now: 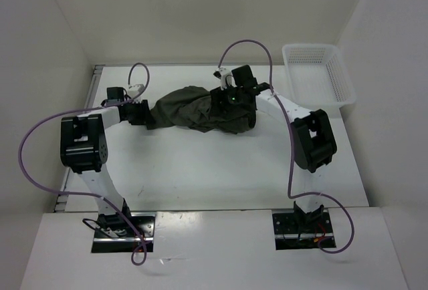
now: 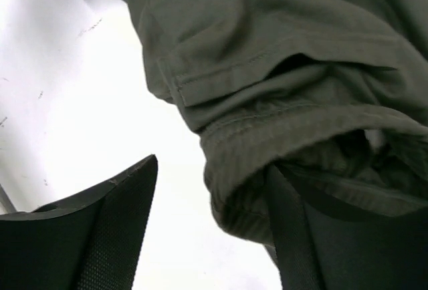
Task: Fold and stack the shorts
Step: Flatten the shorts out
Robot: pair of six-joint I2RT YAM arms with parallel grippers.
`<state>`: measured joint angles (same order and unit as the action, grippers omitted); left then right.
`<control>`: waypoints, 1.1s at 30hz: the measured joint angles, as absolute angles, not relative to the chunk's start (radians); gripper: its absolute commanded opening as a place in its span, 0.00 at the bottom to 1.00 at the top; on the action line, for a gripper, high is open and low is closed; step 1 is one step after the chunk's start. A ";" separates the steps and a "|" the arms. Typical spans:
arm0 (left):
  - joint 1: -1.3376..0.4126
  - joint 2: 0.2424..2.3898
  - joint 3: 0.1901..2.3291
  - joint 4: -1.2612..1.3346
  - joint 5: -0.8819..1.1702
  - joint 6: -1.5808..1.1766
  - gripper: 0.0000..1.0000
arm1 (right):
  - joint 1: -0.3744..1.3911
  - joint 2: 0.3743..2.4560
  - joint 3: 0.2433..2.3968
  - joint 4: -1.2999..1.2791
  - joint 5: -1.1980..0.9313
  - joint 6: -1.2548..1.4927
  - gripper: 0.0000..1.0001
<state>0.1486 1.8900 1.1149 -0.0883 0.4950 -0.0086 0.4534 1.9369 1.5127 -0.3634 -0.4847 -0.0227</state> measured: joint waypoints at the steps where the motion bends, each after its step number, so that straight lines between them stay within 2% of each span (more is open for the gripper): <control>1: 0.147 1.897 1.116 -0.086 0.514 -0.006 0.39 | 0.456 1.940 1.513 -0.361 -0.487 -0.015 0.57; 2: 0.145 1.903 1.116 -0.086 0.531 -0.007 0.24 | 0.456 1.945 1.513 -0.360 -0.488 -0.008 0.52; 3: 0.140 1.908 1.116 -0.085 0.547 -0.004 0.16 | 0.458 1.951 1.513 -0.359 -0.489 0.005 0.39; 5: 0.131 1.912 1.114 -0.080 0.570 -0.009 0.00 | 0.459 1.963 1.513 -0.356 -0.492 0.022 0.24; 7: 0.125 1.912 1.113 -0.069 0.589 -0.008 0.00 | 0.459 1.977 1.513 -0.354 -0.494 0.035 0.00; 12: 0.127 1.896 1.160 -0.088 0.607 -0.007 0.00 | 0.458 2.009 1.638 -0.380 -0.422 0.030 0.00; 17: 0.205 1.831 1.439 -0.186 0.596 -0.006 0.00 | 0.427 2.006 1.961 -0.387 -0.342 -0.023 0.00; 19: 0.267 1.758 1.546 -0.200 0.589 -0.006 0.00 | 0.392 1.969 2.027 -0.379 -0.320 -0.045 0.00; 23: 0.382 1.554 1.642 -0.208 0.584 -0.009 0.00 | 0.303 1.832 2.033 -0.388 -0.291 -0.081 0.00; 26: 0.381 1.385 1.642 -0.215 0.590 -0.008 0.00 | 0.287 1.699 1.976 -0.387 -0.284 -0.104 0.00; 33: 0.374 1.084 1.514 -0.226 0.555 -0.007 0.00 | 0.293 1.389 1.838 -0.392 -0.279 -0.153 0.00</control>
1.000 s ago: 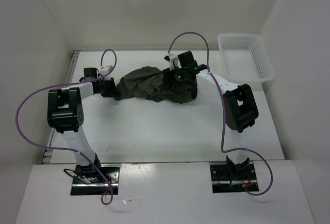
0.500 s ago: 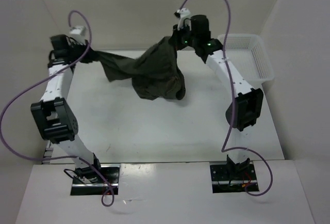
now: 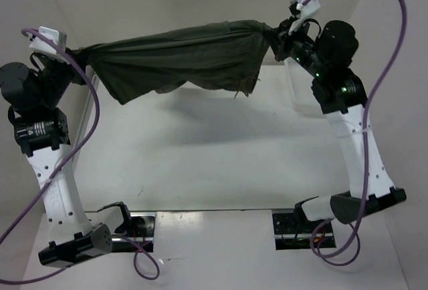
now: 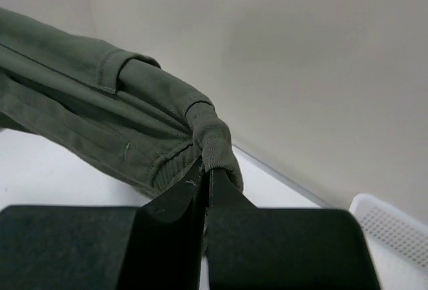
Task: Fold and stack the shorts
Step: Flatten the shorts out
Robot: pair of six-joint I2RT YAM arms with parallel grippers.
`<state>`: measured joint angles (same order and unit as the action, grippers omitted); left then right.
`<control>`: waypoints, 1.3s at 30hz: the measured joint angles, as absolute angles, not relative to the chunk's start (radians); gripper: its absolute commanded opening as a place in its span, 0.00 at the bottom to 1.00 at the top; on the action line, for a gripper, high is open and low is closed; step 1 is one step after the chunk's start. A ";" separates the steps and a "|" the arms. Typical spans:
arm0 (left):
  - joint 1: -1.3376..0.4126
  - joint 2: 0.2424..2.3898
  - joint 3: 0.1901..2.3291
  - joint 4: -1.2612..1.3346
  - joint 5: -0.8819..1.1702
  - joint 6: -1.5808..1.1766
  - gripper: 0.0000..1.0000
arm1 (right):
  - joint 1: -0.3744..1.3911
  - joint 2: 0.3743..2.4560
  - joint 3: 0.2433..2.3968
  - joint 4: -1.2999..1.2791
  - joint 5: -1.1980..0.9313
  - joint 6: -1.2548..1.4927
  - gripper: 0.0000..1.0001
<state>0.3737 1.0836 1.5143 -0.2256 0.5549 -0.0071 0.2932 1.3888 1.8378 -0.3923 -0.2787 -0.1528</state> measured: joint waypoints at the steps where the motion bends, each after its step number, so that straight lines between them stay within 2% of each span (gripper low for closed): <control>1: 0.374 1.062 1.510 -0.238 0.551 -0.007 0.00 | 0.293 1.361 1.835 -0.400 -0.288 -0.156 0.00; 11: 0.375 0.983 1.558 -0.253 0.565 -0.007 0.00 | 0.260 1.153 1.790 -0.438 -0.404 -0.115 0.00; 19: 0.369 1.120 1.568 -0.207 0.666 -0.007 0.00 | 0.242 1.122 1.543 -0.349 -0.375 -0.019 0.00; 26: 0.273 1.366 1.374 -0.198 0.674 -0.007 0.01 | 0.231 1.347 1.328 -0.252 -0.312 0.038 0.00; 30: 0.230 1.554 1.283 -0.201 0.652 -0.007 0.02 | 0.207 1.533 1.296 -0.220 -0.280 0.064 0.00; 34: 0.207 1.724 1.307 -0.196 0.601 -0.007 0.02 | 0.179 1.753 1.356 -0.179 -0.260 0.086 0.00; 39: 0.128 1.911 1.479 -0.183 0.527 -0.006 0.00 | 0.172 2.032 1.568 -0.172 -0.222 0.104 0.00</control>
<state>0.1284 1.9114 1.4788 -0.1825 0.5266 -0.0063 0.1722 2.0315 1.5681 -0.1722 -0.2222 0.1040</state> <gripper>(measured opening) 0.012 0.008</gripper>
